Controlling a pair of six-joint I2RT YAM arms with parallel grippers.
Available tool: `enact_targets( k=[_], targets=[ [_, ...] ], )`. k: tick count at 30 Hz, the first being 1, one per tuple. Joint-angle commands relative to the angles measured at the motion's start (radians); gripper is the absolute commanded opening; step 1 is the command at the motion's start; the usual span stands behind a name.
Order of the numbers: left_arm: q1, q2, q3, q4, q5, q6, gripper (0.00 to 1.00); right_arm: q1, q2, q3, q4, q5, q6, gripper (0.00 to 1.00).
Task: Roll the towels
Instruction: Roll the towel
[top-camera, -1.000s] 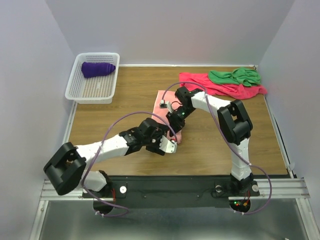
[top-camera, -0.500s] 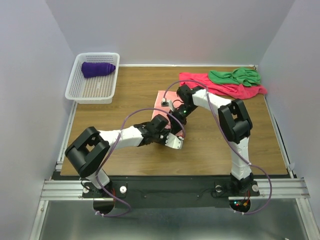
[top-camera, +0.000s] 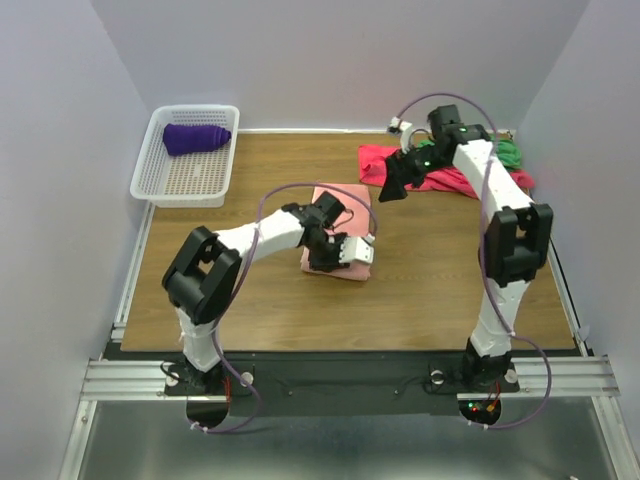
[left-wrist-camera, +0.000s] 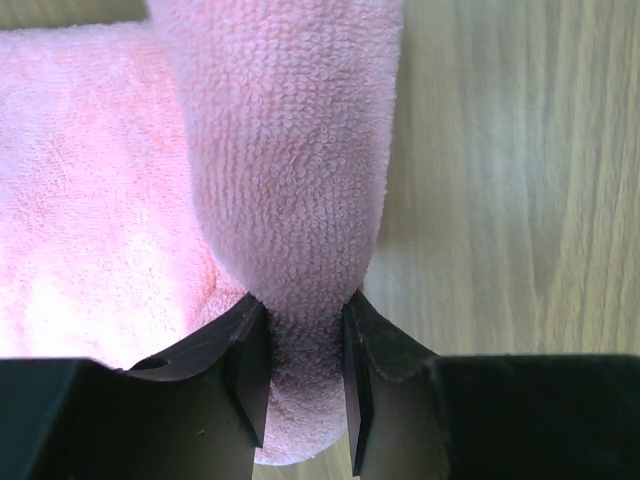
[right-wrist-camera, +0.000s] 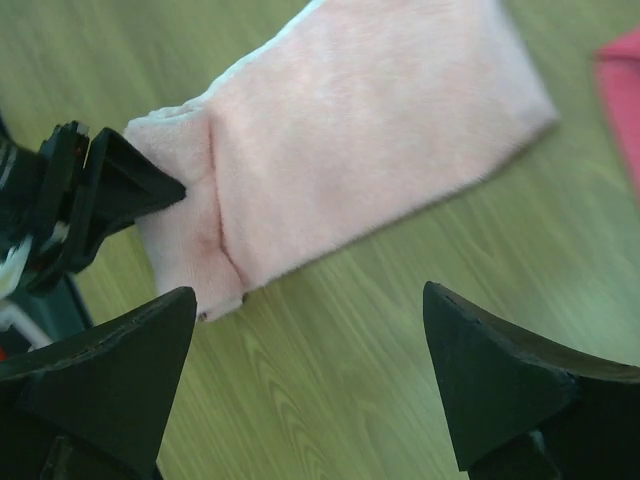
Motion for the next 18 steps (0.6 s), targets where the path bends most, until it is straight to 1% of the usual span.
enact_targets(
  k=[1, 2, 3, 4, 5, 7, 8, 10, 12, 14, 15, 18],
  targets=[
    [0.102, 0.127, 0.239, -0.339, 0.258, -0.018, 0.38, -0.018, -0.207, -0.037, 0.015, 0.073, -0.007, 1.00],
    [0.116, 0.157, 0.286, -0.420, 0.282, -0.014, 0.39, -0.020, -0.236, -0.062, 0.025, 0.087, -0.011, 1.00],
    [0.146, 0.223, 0.330, -0.462, 0.308, -0.003, 0.40, -0.018, -0.267, -0.082, 0.053, 0.107, -0.005, 1.00],
    [0.157, 0.255, 0.414, -0.538, 0.355, 0.008, 0.40, -0.018, -0.319, -0.108, 0.064, 0.145, -0.001, 1.00],
    [0.168, 0.324, 0.453, -0.576, 0.376, 0.032, 0.41, -0.018, -0.350, -0.152, 0.071, 0.158, -0.002, 1.00],
    [0.192, 0.386, 0.520, -0.642, 0.416, 0.058, 0.43, -0.018, -0.406, -0.210, 0.110, 0.195, -0.010, 1.00],
    [0.200, 0.439, 0.569, -0.669, 0.425, 0.048, 0.43, -0.018, -0.463, -0.255, 0.120, 0.204, -0.019, 1.00],
    [0.209, 0.476, 0.600, -0.668, 0.413, 0.043, 0.45, -0.005, -0.508, -0.283, 0.118, 0.219, -0.036, 1.00],
    [0.211, 0.521, 0.633, -0.671, 0.407, 0.039, 0.45, 0.021, -0.575, -0.336, 0.107, 0.241, -0.095, 1.00],
    [0.211, 0.558, 0.662, -0.671, 0.404, 0.020, 0.46, 0.150, -0.612, -0.387, 0.107, 0.377, -0.131, 1.00],
    [0.211, 0.567, 0.675, -0.671, 0.408, 0.003, 0.46, 0.261, -0.647, -0.440, 0.108, 0.473, -0.160, 1.00],
    [0.214, 0.598, 0.688, -0.671, 0.423, -0.035, 0.47, 0.409, -0.686, -0.517, 0.157, 0.575, -0.163, 1.00]
  ],
)
